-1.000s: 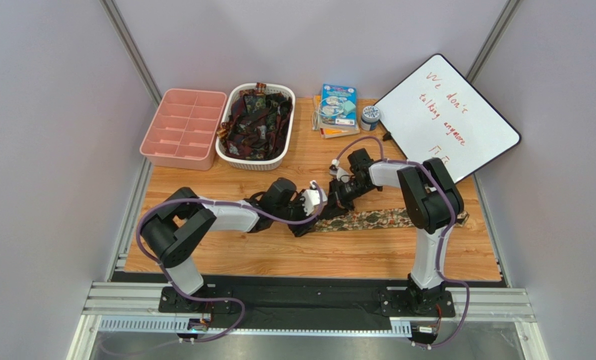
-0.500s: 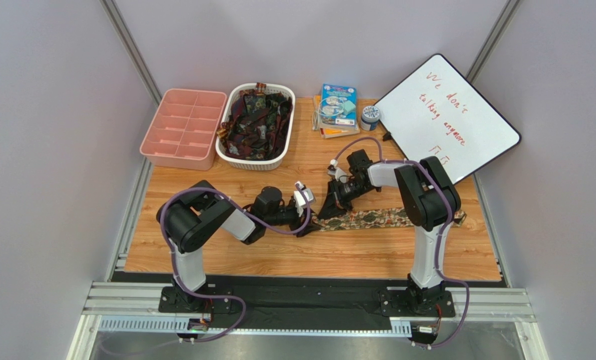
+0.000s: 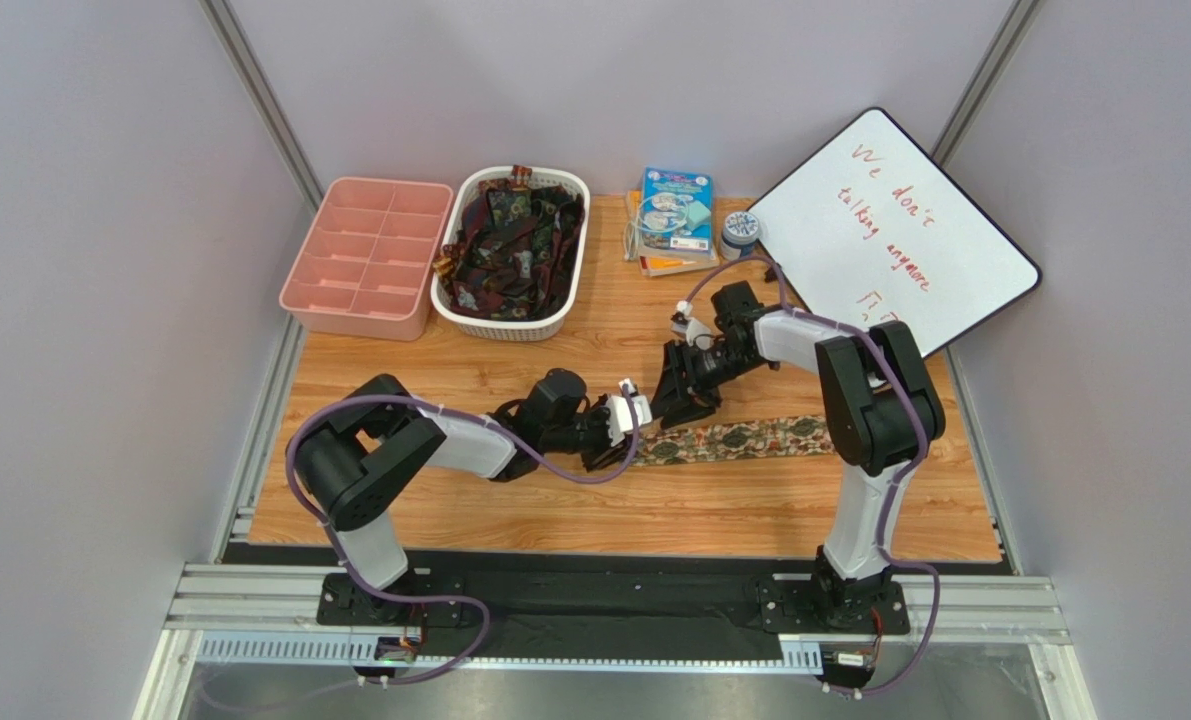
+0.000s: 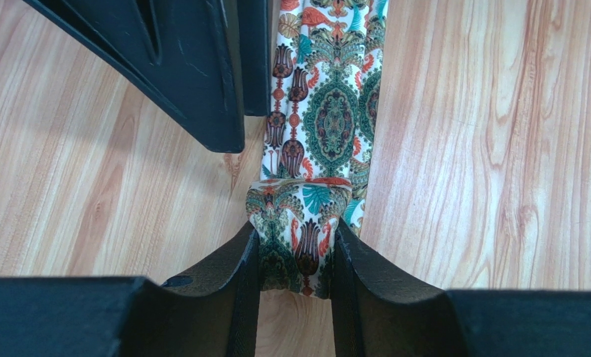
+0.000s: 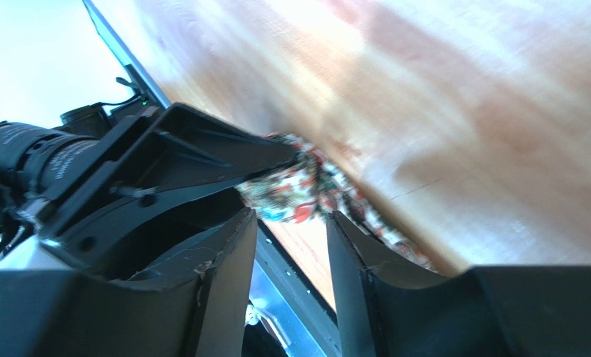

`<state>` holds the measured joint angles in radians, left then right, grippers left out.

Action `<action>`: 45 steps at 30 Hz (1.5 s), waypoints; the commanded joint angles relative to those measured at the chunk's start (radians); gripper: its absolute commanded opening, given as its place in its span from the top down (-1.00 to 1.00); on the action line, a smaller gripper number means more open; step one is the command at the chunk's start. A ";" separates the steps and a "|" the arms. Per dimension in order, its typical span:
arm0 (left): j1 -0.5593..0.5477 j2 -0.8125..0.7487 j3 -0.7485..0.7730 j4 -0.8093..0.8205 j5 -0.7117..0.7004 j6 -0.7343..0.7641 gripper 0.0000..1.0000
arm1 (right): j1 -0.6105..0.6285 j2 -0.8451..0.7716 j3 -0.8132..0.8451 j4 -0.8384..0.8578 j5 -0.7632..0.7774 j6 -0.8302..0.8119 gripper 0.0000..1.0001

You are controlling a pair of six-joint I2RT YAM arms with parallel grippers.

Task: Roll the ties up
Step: Close the tie at the center of the board.

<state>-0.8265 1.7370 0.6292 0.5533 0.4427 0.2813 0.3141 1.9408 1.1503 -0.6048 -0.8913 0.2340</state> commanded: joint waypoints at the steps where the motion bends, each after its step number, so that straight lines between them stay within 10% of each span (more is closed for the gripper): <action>1: -0.023 0.006 0.032 -0.173 -0.036 0.075 0.40 | 0.029 -0.071 -0.027 -0.009 -0.038 0.033 0.13; 10: -0.023 0.015 0.066 -0.247 -0.062 0.084 0.36 | 0.097 -0.022 -0.029 0.060 0.009 0.056 0.17; 17: -0.023 0.004 0.060 -0.259 -0.068 0.079 0.33 | 0.092 0.004 -0.023 0.010 0.081 0.002 1.00; 25: 0.050 -0.069 0.011 -0.146 0.062 -0.076 -0.34 | 0.027 0.035 -0.073 0.000 0.089 -0.021 1.00; 45: 0.020 0.147 0.007 0.318 0.143 -0.220 -0.48 | -0.003 0.144 -0.069 0.042 0.149 -0.007 1.00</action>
<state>-0.7769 1.8465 0.6018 0.8135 0.5743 0.0616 0.3000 2.0212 1.0946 -0.6308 -0.9081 0.2428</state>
